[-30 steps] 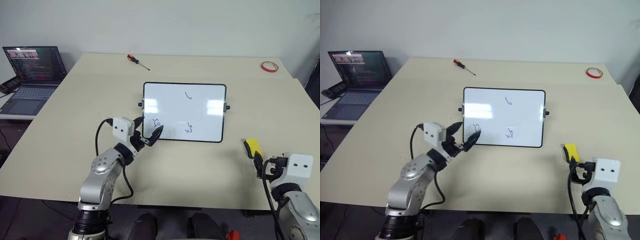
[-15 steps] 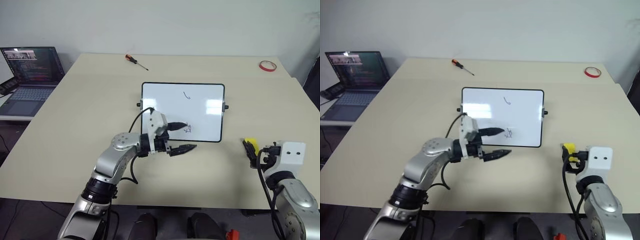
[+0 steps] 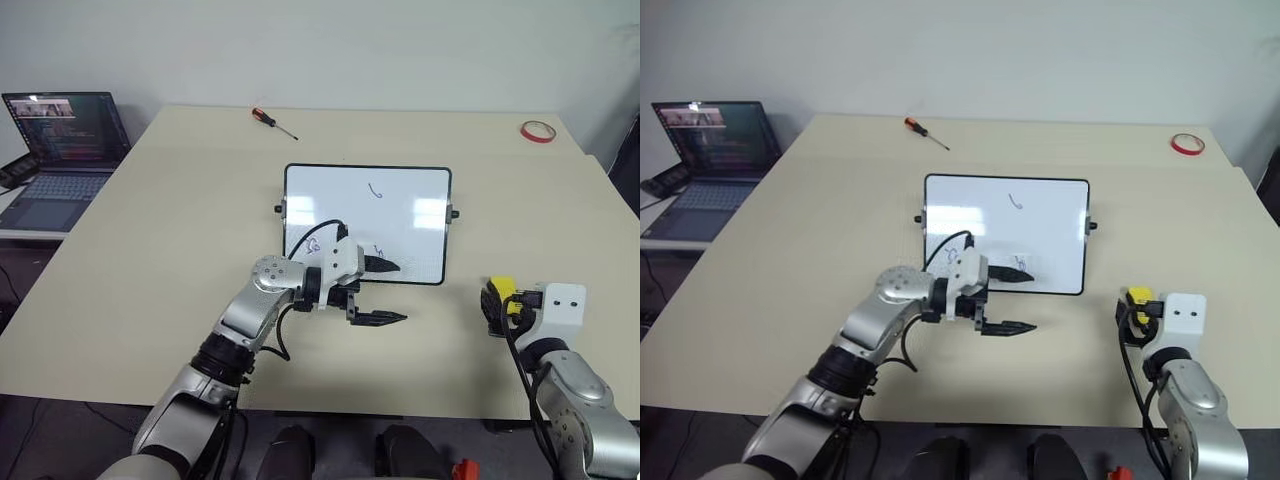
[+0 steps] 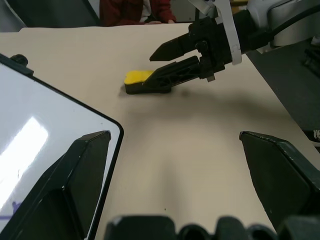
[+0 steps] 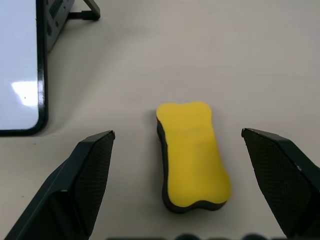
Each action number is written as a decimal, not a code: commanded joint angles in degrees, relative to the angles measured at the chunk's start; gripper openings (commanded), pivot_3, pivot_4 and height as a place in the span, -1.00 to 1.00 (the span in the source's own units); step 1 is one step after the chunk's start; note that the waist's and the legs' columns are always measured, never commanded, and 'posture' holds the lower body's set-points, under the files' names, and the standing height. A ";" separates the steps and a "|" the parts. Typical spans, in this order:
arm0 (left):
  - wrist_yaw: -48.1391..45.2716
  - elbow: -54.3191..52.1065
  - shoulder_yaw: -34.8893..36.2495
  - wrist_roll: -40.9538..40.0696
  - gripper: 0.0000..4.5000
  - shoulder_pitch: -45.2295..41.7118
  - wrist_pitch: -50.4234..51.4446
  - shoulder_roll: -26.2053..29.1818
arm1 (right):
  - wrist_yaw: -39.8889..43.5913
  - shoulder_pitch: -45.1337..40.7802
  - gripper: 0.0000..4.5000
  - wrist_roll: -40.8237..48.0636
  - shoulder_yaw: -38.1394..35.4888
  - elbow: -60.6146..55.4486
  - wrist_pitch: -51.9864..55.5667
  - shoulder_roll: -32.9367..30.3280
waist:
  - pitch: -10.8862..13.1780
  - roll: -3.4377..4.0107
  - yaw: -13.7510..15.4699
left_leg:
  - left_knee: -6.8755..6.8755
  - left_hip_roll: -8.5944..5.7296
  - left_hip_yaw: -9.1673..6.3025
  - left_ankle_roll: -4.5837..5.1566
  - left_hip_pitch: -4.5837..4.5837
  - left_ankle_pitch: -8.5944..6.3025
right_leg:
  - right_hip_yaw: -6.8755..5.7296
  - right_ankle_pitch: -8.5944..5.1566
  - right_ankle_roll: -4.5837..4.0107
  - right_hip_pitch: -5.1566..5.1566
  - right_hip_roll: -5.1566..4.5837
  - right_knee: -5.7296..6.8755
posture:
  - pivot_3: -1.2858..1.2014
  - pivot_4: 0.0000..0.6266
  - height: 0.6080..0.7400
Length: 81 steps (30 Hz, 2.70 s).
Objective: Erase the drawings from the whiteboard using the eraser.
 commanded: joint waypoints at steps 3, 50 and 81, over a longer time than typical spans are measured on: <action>-0.65 -1.10 0.73 0.42 1.00 0.17 -1.99 0.28 | 1.01 -0.40 0.98 0.06 -0.22 1.50 -3.24 -0.51 | 0.00 0.00 -0.07 | 0.00 0.01 -0.02 0.00 0.00 0.00 | 0.01 0.00 0.00 -0.01 0.01 0.03 | 0.03 -0.52 1.00; 1.06 -3.70 1.24 0.79 1.00 1.44 -1.17 1.97 | -0.64 -7.47 -0.52 5.00 -3.11 9.66 -1.21 -0.13 | -0.01 0.01 -0.01 | 0.02 0.01 -0.05 0.00 0.01 0.00 | 0.01 0.00 -0.01 0.00 0.01 0.06 | 0.03 -0.52 1.00; 31.12 -5.91 6.59 12.30 1.00 7.10 -2.40 -4.07 | -1.52 -14.26 -0.52 -4.01 5.25 3.15 -9.26 -3.35 | -0.02 0.03 0.06 | 0.06 0.00 -0.06 -0.01 0.02 0.01 | 0.01 0.01 0.00 0.00 -0.02 0.08 | 0.03 -0.52 1.00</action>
